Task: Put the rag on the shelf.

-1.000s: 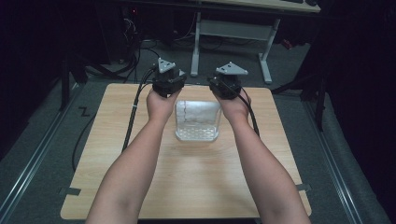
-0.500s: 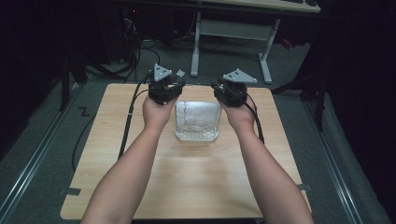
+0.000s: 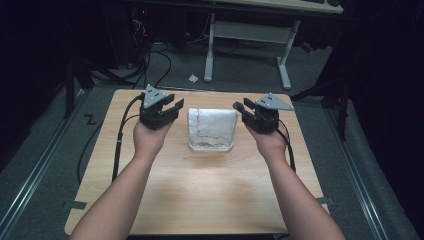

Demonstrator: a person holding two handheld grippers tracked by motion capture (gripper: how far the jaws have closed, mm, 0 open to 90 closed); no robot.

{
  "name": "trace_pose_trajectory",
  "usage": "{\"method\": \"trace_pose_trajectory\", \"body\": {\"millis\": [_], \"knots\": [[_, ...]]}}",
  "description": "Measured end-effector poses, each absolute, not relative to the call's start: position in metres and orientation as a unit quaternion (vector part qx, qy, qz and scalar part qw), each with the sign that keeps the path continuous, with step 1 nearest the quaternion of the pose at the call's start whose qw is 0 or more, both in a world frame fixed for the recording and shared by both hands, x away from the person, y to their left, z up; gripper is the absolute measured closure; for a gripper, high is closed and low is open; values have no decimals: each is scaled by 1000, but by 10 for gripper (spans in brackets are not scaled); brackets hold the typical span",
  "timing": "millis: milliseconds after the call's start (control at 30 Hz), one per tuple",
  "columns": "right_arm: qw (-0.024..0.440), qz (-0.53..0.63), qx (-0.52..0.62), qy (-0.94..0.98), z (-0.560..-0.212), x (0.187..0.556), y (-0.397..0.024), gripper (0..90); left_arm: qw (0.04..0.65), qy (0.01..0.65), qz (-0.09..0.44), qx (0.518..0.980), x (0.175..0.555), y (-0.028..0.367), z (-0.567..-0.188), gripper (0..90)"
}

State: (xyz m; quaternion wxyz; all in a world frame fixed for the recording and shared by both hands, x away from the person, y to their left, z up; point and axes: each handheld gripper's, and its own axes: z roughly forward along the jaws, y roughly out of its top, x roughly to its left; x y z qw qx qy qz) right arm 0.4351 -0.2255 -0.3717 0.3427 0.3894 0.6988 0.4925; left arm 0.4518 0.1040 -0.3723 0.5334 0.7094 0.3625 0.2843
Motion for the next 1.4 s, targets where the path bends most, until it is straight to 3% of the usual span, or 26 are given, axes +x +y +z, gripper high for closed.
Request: {"method": "trace_pose_trajectory", "body": {"millis": [133, 300, 433, 633, 800, 833, 900, 933, 1067, 1400], "knots": [[356, 471, 388, 708, -387, 423, -234, 639, 515, 362, 293, 720, 434, 120, -391, 570], [337, 463, 402, 715, -409, 410, -246, 618, 498, 377, 264, 735, 419, 136, -427, 558], [322, 448, 410, 726, -430, 401, -252, 599, 486, 390, 229, 748, 408, 142, -456, 542], [302, 413, 409, 755, -471, 373, -255, 493, 481, 397, 171, 763, 371, 146, -492, 524], [280, 406, 427, 758, -504, 341, -255, 472, 477, 410, 112, 769, 339, 153, -526, 512], [280, 406, 427, 758, -504, 341, -255, 472, 450, 430, 90, 777, 334, 153, -534, 512], [280, 422, 430, 747, -523, 320, -256, 518, 443, 418, 71, 790, 333, 152, -535, 455], [265, 406, 431, 762, -524, 317, -254, 456, 445, 411, 82, 791, 331, 151, -534, 452], [289, 386, 414, 772, -522, 314, -251, 476, 435, 399, 106, 800, 336, 147, -532, 450], [252, 385, 421, 782, -533, 324, -255, 476, 422, 389, 117, 810, 335, 136, -537, 436]]}}
